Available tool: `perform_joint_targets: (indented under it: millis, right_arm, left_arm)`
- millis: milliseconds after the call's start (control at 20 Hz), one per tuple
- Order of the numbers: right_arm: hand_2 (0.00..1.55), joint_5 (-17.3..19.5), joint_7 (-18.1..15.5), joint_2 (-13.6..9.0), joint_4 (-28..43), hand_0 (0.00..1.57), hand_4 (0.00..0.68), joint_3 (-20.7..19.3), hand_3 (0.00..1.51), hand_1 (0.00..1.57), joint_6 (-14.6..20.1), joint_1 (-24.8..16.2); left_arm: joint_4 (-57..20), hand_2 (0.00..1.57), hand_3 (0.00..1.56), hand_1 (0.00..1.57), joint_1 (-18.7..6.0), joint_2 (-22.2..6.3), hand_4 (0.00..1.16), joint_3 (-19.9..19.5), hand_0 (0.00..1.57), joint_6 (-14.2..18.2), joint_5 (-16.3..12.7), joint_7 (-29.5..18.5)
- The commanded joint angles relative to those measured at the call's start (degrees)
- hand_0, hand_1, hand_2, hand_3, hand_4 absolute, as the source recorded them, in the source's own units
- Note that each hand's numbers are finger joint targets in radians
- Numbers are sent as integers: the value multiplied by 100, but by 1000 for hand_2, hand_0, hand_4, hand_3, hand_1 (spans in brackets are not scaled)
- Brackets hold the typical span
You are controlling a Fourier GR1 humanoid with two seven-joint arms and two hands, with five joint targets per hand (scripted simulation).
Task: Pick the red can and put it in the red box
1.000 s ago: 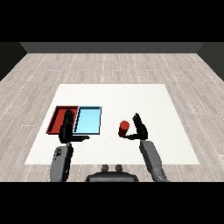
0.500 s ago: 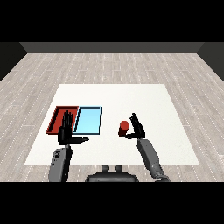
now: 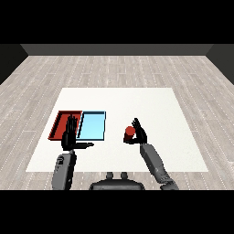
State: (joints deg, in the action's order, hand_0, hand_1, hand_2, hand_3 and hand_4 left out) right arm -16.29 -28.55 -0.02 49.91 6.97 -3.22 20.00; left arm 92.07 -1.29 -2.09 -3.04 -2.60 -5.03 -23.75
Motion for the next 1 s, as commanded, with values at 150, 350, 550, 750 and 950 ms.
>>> perform_joint_targets:
  millis: [150,350,550,750,950]
  right_arm:
    - [0,-838,46,2,-53,0,0,1139,0,0,945,411]
    - [0,-523,-372,1,-828,0,0,494,0,0,247,545]
    - [0,-901,-342,1,-853,0,0,893,0,0,499,669]
    - [0,-933,-729,1,-2125,0,0,747,0,0,391,1463]
    - [0,-1400,-458,1,-1533,0,0,1227,0,0,1122,1116]
  left_arm:
    - [256,0,0,0,65,-2,0,13,0,90,23,197]
    - [-205,0,0,0,-7,179,0,159,0,120,167,-189]
    - [-283,0,0,0,7,-123,0,-137,0,-155,-27,-264]
    - [-379,0,0,0,-362,-101,0,-166,0,-53,-95,27]
    - [-278,0,0,0,-376,122,0,60,0,241,155,24]
